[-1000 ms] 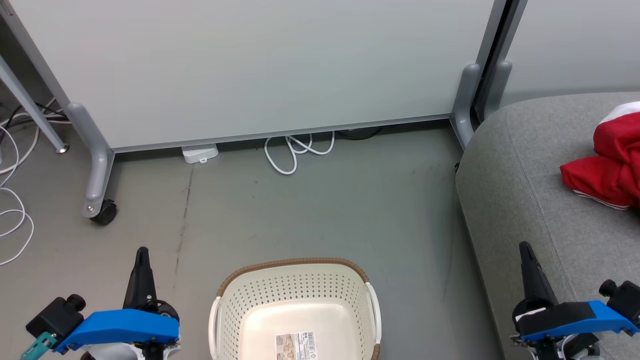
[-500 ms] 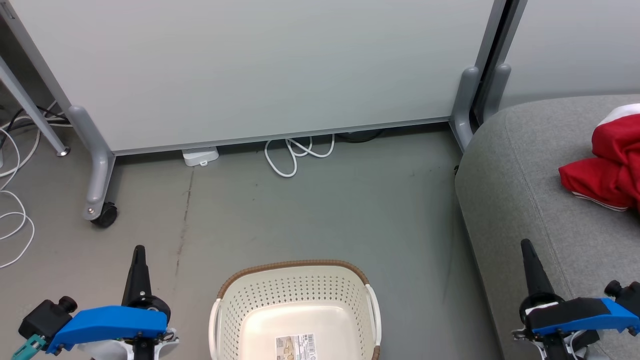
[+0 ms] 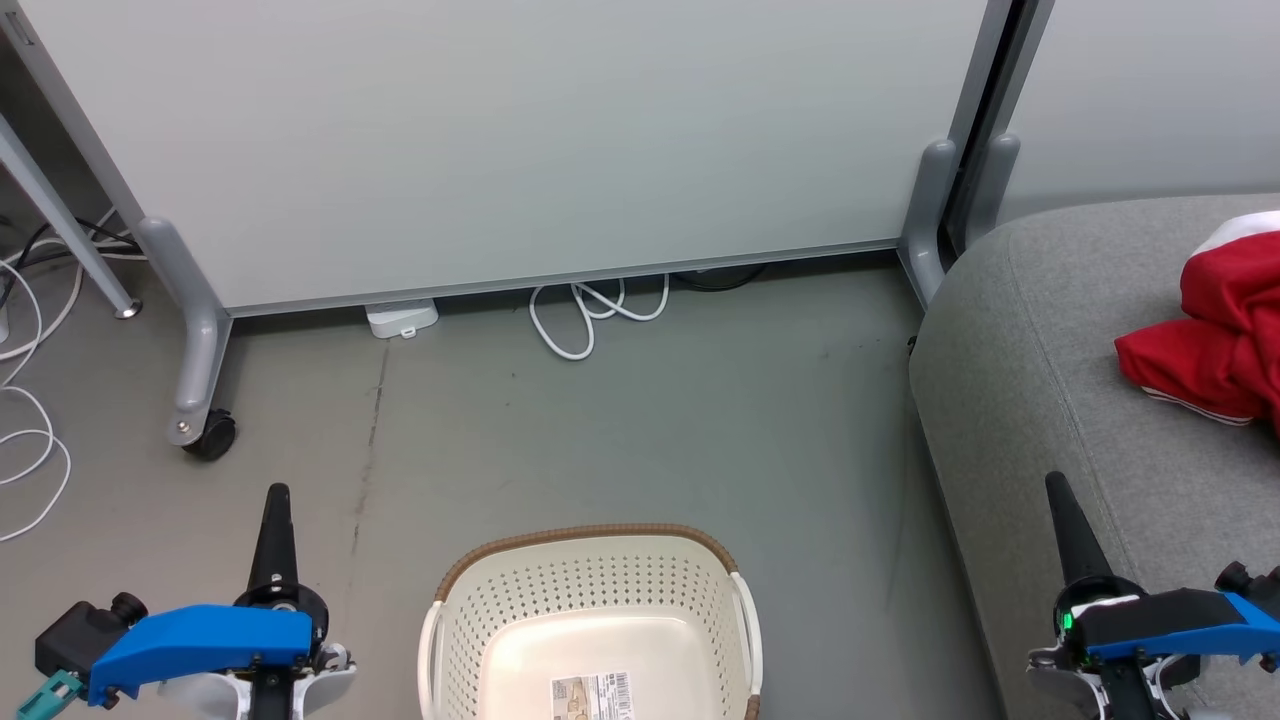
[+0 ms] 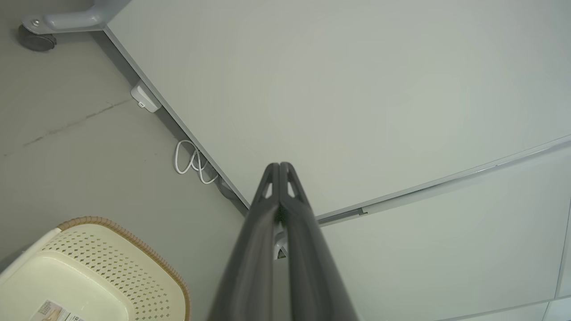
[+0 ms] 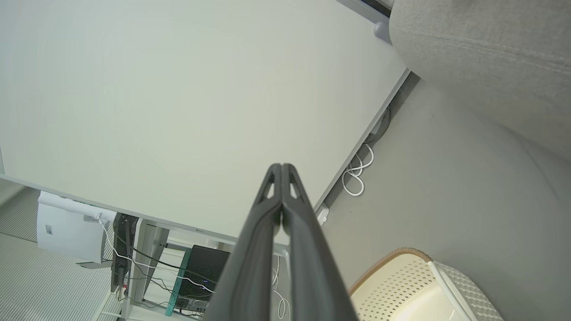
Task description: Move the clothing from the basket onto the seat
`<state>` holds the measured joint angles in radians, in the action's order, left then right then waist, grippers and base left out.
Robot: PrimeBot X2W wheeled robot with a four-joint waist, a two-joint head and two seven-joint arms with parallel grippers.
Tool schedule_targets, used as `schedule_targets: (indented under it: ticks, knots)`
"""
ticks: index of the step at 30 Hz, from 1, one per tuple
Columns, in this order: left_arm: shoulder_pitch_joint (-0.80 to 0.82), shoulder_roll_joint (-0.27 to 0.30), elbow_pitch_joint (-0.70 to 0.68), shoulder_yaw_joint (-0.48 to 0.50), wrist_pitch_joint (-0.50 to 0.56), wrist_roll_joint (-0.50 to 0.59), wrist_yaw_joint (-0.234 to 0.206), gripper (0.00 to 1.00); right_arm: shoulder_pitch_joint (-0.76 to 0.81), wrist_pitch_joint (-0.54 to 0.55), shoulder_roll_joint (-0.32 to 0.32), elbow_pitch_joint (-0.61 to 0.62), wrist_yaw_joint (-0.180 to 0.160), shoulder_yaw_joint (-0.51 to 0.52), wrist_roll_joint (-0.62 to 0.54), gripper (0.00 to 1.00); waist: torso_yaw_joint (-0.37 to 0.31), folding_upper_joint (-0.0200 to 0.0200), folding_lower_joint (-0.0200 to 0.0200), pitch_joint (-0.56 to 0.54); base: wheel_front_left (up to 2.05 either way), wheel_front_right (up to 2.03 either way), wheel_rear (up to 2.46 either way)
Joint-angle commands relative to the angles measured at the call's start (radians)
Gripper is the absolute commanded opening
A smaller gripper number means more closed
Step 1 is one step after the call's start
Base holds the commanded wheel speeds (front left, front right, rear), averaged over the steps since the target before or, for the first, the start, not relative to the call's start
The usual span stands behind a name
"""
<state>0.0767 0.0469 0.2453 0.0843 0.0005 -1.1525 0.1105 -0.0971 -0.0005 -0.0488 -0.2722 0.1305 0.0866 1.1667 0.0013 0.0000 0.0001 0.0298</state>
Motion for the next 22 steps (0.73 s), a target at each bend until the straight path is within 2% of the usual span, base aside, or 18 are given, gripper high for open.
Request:
schedule_targets:
  ticks: [1, 22]
  knots:
    - [0.022, 0.004, -0.013, 0.006, 0.008, -0.027, -0.004, 0.00, -0.019, 0.009, -0.002, 0.012, 0.000, 0.004, 0.027, 0.00, 0.000, 0.0000, 0.0000, -0.001, 0.00, 0.00, 0.00]
    - [0.031, 0.005, -0.021, 0.019, 0.057, -0.222, -0.006, 0.00, -0.026, 0.058, -0.002, 0.015, 0.000, 0.016, 0.216, 0.00, -0.001, 0.0000, -0.0001, -0.013, 0.00, 0.00, 0.00]
